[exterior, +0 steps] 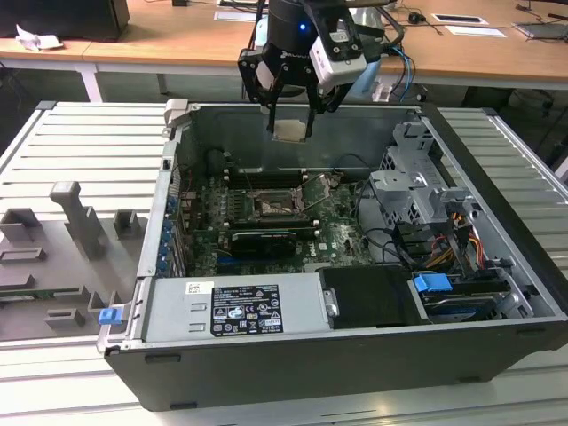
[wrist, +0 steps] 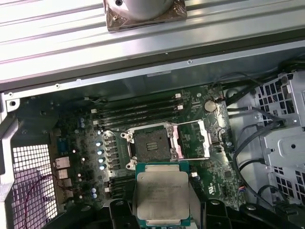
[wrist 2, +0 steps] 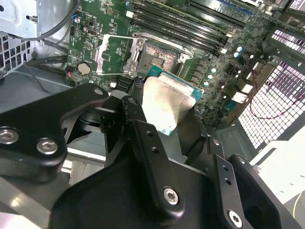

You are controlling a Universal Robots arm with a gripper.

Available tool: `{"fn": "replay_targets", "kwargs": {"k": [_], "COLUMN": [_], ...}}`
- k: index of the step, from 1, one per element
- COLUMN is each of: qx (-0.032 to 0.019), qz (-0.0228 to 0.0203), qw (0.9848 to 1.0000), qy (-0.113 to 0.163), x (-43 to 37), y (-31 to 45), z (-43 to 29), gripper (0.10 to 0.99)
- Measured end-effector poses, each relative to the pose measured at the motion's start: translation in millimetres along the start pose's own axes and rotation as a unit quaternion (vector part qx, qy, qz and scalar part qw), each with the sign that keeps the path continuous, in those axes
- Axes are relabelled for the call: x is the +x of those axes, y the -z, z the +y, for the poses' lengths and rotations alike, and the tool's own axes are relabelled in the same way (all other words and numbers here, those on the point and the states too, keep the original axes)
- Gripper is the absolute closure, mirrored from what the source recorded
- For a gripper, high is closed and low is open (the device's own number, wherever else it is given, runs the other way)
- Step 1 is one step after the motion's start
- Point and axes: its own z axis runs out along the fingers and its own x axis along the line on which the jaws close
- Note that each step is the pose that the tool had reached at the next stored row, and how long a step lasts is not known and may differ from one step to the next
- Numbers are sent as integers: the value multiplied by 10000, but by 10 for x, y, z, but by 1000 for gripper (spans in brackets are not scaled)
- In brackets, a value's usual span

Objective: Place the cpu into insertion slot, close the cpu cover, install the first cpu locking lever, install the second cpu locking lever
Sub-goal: 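Place the cpu into insertion slot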

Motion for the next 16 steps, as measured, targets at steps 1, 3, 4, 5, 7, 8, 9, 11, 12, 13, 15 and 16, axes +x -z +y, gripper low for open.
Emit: {"fn": "replay_targets", "kwargs": {"k": [1, 3, 4, 5, 7, 8, 9, 11, 12, 13, 15, 16], "qx": [-1, -3, -4, -5, 2, 8, 11, 13, 12, 12, 12, 11], "qz": [-4, -12, -16, -18, -20, -21, -22, -22, -22, -23, -24, -25], "qw": [10000, 9999, 9998, 9998, 9998, 9998, 9998, 9998, 9998, 9998, 9997, 9997], "qy": [-44, -129, -173, -195, -204, -205, -204, -204, -204, -213, -230, -245], "x": [0, 0, 0, 0, -1, -1, -1, -1, -1, -1, -1, -1], "y": [-1, -3, -5, -10, -28, -33, -38, -43, -43, -44, -45, -45], "z": [0, 0, 0, 0, -2, -3, -3, -4, -4, -4, -4, -4], "gripper": [557, 557, 557, 557, 557, 557, 557, 557, 557, 557, 557, 557]}}
